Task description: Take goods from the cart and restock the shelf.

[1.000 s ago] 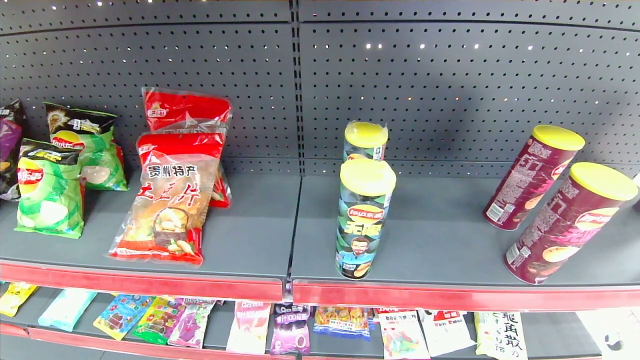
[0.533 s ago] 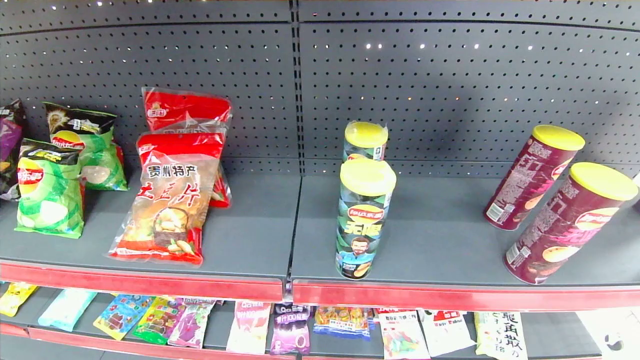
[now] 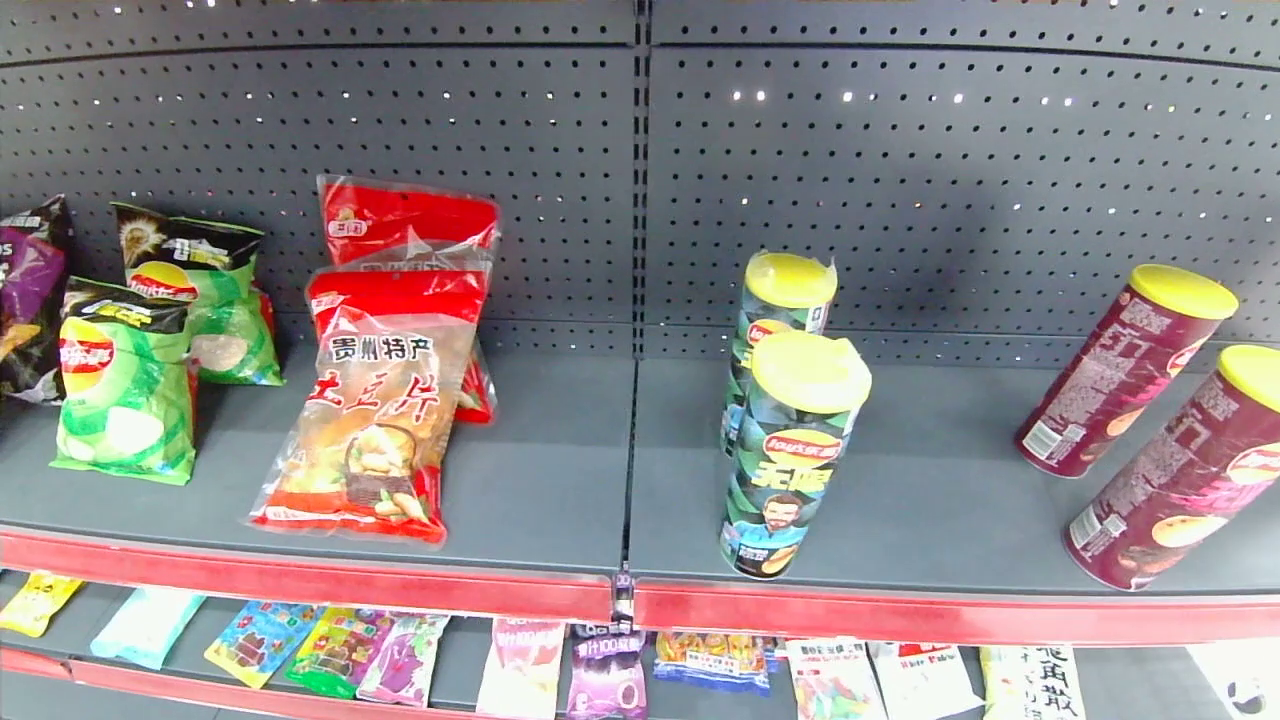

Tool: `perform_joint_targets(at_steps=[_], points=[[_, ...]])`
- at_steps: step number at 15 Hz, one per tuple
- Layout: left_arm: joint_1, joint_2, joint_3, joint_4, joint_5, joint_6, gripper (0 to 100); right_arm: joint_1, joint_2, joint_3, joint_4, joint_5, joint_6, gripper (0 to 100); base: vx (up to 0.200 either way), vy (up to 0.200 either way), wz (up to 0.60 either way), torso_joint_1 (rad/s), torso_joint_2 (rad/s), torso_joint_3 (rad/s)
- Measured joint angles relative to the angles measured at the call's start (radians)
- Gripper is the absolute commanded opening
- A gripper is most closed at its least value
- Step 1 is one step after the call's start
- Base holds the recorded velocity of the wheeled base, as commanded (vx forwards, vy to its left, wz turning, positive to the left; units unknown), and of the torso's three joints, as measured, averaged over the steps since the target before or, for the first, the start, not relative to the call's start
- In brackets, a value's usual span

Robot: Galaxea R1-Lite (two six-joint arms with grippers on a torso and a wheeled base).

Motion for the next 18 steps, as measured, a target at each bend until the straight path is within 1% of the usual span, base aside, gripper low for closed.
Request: perform_joint_targets(at_steps=[3,8,11,18], points=[[0.002,0.0,0.0,-0.001,-0.001,0.0,100,0.002,0.0,0.0,0.003,-0.001,0.0,100,0.0,-0.2,0.0,-0.004,0.0,0.004],[0.001,0.0,0.0,0.0,-0.001,0.0,100,0.002,0.0,0.0,0.002,-0.001,0.0,100,0.0,0.0,0.0,0.0,0.0,0.0],[0.002,0.0,0.0,0.0,-0.001,0.0,100,0.001,0.0,0.0,0.002,0.0,0.0,100,0.0,0.0,-0.6,0.004,0.01,0.004],[0.002,0.001,0.0,-0.001,0.0,0.0,100,0.001,0.0,0.0,0.001,-0.001,0.0,100,0.0,0.0,0.0,0.0,0.0,0.0]])
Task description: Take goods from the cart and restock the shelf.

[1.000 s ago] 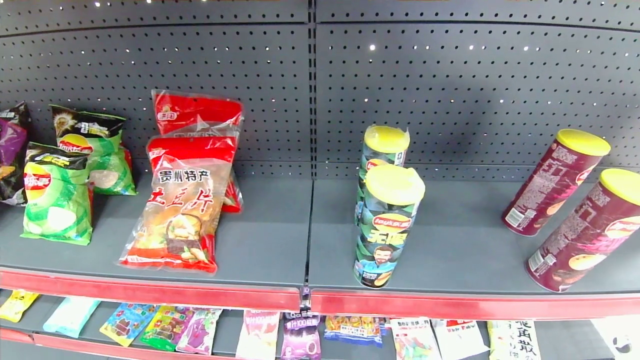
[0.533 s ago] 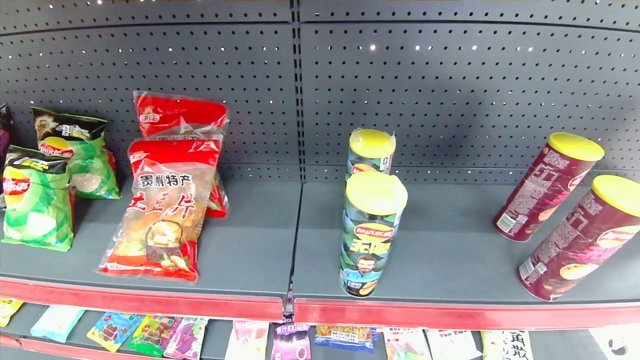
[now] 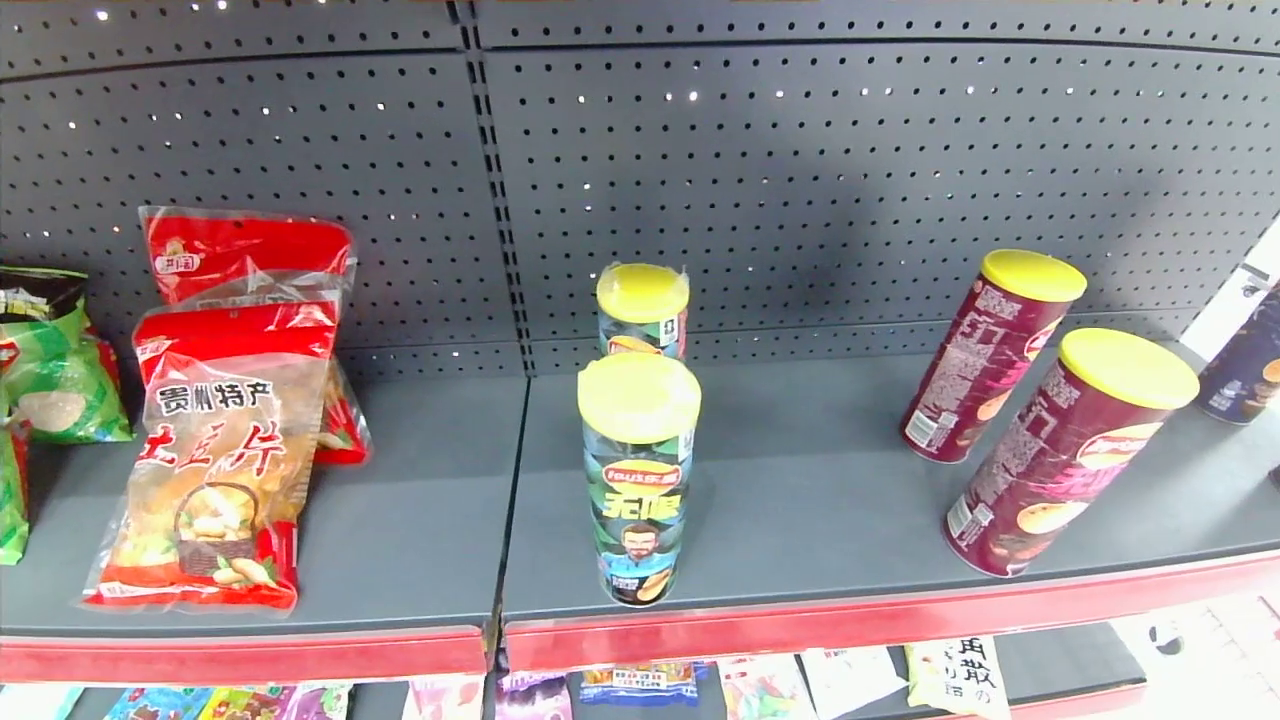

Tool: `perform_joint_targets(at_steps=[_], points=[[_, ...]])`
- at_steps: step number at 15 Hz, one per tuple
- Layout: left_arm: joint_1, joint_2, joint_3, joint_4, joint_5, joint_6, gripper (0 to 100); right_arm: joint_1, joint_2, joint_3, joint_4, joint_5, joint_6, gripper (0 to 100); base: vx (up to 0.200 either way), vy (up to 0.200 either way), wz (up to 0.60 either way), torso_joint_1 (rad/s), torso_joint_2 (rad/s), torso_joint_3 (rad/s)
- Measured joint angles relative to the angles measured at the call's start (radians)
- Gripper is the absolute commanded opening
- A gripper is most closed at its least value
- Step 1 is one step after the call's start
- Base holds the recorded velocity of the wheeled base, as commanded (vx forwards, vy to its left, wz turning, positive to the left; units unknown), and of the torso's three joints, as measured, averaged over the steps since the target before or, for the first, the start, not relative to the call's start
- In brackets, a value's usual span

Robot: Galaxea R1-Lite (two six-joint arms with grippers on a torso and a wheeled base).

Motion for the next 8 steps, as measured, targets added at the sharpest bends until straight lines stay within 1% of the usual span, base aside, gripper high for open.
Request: perform_joint_targets(at_steps=[3,6,8], points=[[-0.001,0.0,0.0,0.0,0.0,0.0,100,0.0,0.0,0.0,0.0,0.0,0.0,100,0.0,0.0,0.0,0.0,0.0,0.0],[-0.001,0.0,0.0,0.0,0.0,0.0,100,0.001,0.0,0.0,0.0,0.0,-0.002,100,-0.2,0.0,0.0,0.002,0.0,-0.001],[-0.001,0.0,0.0,0.0,0.0,0.0,100,0.0,0.0,0.0,0.0,0.0,-0.003,100,0.0,0.0,0.0,0.0,0.0,0.0]])
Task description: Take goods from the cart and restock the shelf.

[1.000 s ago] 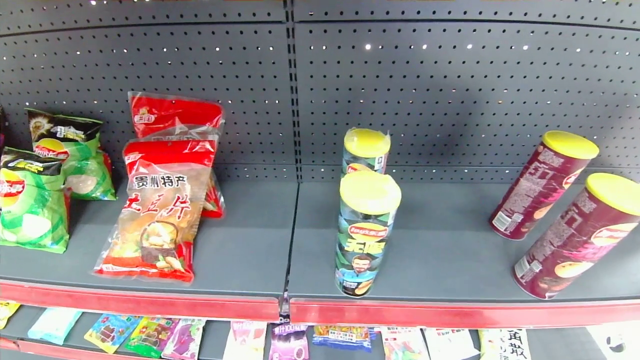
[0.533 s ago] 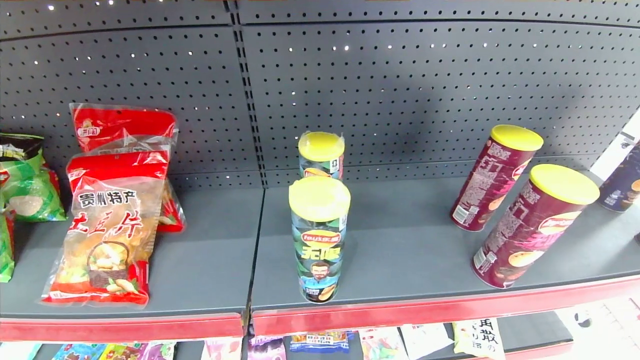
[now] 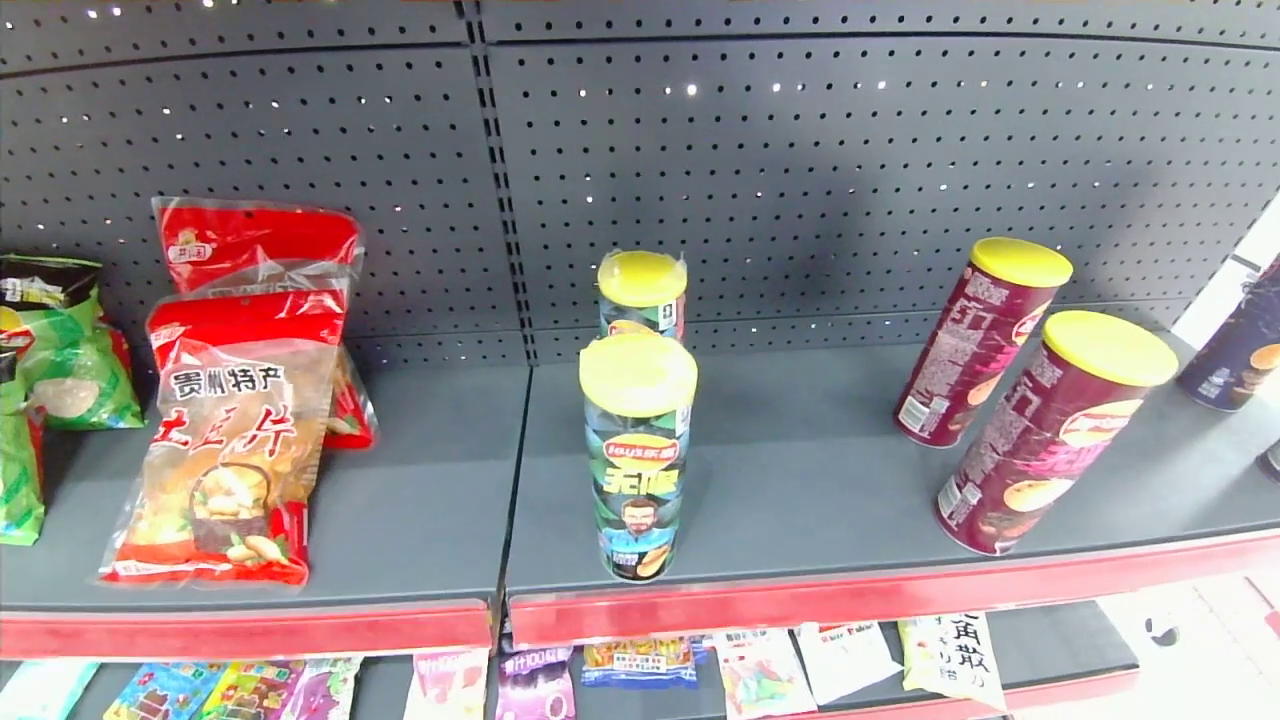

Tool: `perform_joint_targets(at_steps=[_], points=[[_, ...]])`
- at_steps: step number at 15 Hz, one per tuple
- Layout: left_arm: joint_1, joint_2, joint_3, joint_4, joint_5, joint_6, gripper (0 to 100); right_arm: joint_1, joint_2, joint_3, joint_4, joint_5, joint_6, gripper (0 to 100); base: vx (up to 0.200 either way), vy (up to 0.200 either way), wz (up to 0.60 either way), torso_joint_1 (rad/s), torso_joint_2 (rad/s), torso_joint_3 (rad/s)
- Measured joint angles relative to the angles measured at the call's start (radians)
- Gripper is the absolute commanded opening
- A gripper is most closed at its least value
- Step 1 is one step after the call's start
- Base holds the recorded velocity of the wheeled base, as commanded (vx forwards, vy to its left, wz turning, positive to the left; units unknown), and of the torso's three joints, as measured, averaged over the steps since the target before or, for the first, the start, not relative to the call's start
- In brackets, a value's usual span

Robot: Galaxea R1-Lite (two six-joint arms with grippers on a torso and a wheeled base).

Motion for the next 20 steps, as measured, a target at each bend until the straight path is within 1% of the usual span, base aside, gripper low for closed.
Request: perform_joint_targets(at_steps=[3,4,11,20], points=[[0.0,0.0,0.0,0.0,0.0,0.0,100,0.0,0.0,0.0,0.0,0.0,0.0,100,0.0,0.0,0.0,0.0,0.0,0.0],[0.0,0.0,0.0,0.0,0.0,0.0,100,0.0,0.0,0.0,0.0,0.0,0.0,100,0.0,0.0,0.6,0.017,0.01,0.002],[0.0,0.0,0.0,0.0,0.0,0.0,100,0.002,0.0,0.0,0.0,0.0,0.001,100,0.0,0.0,0.0,0.0,0.0,0.0],[0.001,0.0,0.0,0.0,0.0,0.0,100,0.0,0.0,0.0,0.0,0.0,0.002,100,0.0,-0.2,0.0,0.004,0.0,0.002]])
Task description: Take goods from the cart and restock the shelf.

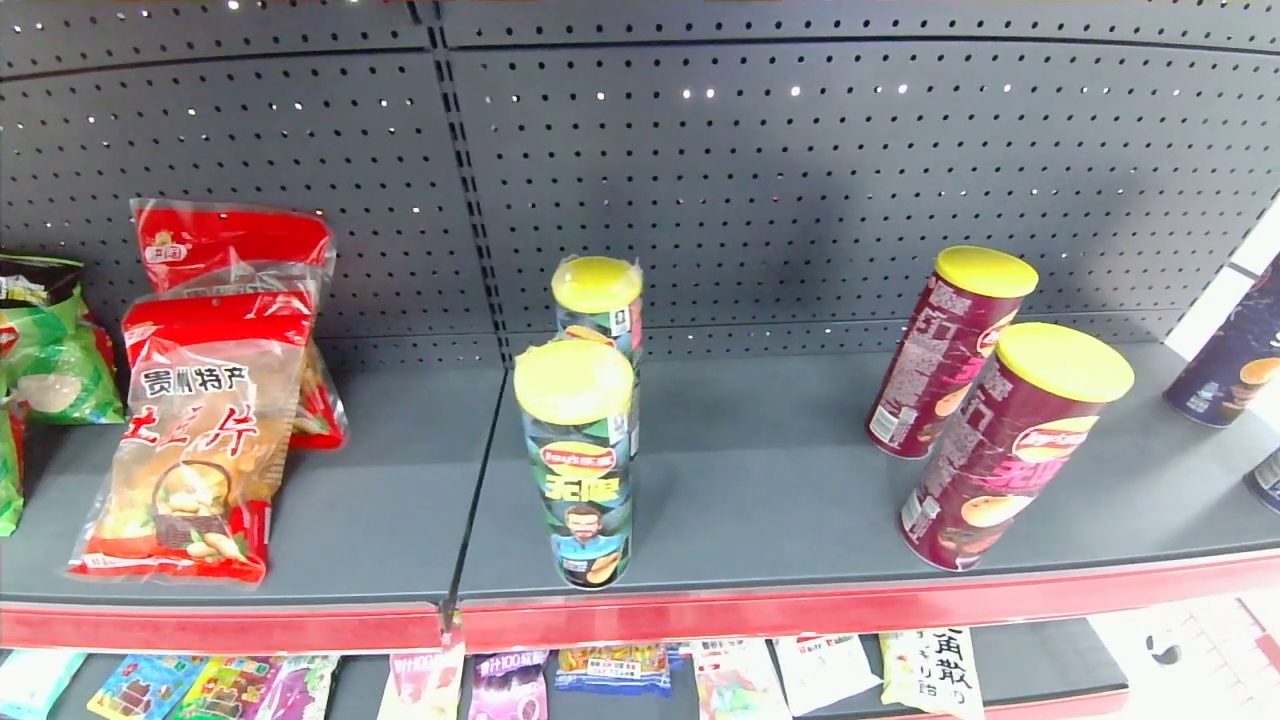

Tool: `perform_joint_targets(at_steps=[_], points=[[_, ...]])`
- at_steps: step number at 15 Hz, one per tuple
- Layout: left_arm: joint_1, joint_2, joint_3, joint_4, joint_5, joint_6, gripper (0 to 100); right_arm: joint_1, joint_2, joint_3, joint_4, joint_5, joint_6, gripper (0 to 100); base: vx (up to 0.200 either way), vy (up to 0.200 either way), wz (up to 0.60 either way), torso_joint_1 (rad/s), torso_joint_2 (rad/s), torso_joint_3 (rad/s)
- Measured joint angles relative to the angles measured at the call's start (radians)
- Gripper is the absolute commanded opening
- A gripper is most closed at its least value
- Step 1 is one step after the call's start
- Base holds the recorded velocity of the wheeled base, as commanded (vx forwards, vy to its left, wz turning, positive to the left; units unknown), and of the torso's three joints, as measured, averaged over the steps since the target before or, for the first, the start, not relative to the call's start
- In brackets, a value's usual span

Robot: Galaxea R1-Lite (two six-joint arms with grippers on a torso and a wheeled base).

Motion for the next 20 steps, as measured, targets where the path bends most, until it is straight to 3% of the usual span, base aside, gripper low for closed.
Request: perform_joint_targets(at_steps=[15,20], points=[[0.0,0.0,0.0,0.0,0.0,0.0,100,0.0,0.0,0.0,0.0,0.0,0.0,100,0.0,-0.2,0.0,0.001,0.0,0.002],[-0.001,0.0,0.0,0.0,0.0,0.0,100,0.0,0.0,0.0,0.001,0.0,0.0,100,0.0,0.0,0.0,0.0,0.0,0.0]])
